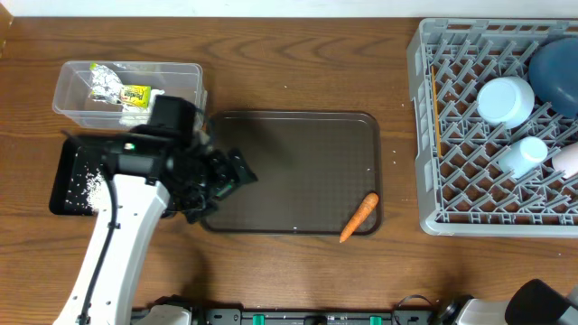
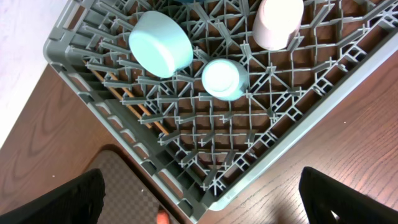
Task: Sort waste into correct bins and load items into the dishwasher rack
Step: 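Move the left gripper right over the brown tray toward the carrot, then lower the left gripper onto the carrot and close on it, then hold the carrot in the left gripper at the tray's right edge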
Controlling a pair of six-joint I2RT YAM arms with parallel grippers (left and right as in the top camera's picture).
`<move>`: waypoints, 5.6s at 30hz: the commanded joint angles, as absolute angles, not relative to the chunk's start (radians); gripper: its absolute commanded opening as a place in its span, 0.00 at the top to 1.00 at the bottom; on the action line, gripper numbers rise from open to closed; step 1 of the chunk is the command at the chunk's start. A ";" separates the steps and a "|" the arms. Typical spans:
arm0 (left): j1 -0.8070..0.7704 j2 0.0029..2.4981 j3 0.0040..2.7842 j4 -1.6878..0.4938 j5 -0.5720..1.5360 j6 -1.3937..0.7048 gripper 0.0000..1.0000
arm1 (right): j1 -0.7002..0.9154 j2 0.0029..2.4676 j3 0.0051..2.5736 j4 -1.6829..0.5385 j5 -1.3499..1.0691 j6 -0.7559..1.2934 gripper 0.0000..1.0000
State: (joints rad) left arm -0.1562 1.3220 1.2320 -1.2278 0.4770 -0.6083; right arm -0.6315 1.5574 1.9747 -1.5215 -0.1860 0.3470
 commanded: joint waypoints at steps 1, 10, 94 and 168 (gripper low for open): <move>-0.224 1.326 1.229 -1.221 0.505 -0.569 0.02 | -0.628 1.557 1.976 -1.522 -0.181 0.332 0.01; -0.323 1.326 1.229 -1.184 0.461 -0.569 0.02 | -0.628 1.557 1.976 -1.522 -0.181 0.332 0.01; -0.921 1.707 1.195 -0.710 0.167 -0.422 0.04 | -0.628 1.557 1.976 -1.522 -0.181 0.332 0.01; -1.008 1.942 1.195 -0.478 -0.035 -0.446 0.32 | -0.628 1.557 1.976 -1.522 -0.183 0.332 0.01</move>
State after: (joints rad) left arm -1.0054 1.9282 1.1999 -0.4709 -0.0120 -0.4416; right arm -0.6319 1.5574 1.9747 -1.5215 -0.1860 0.3470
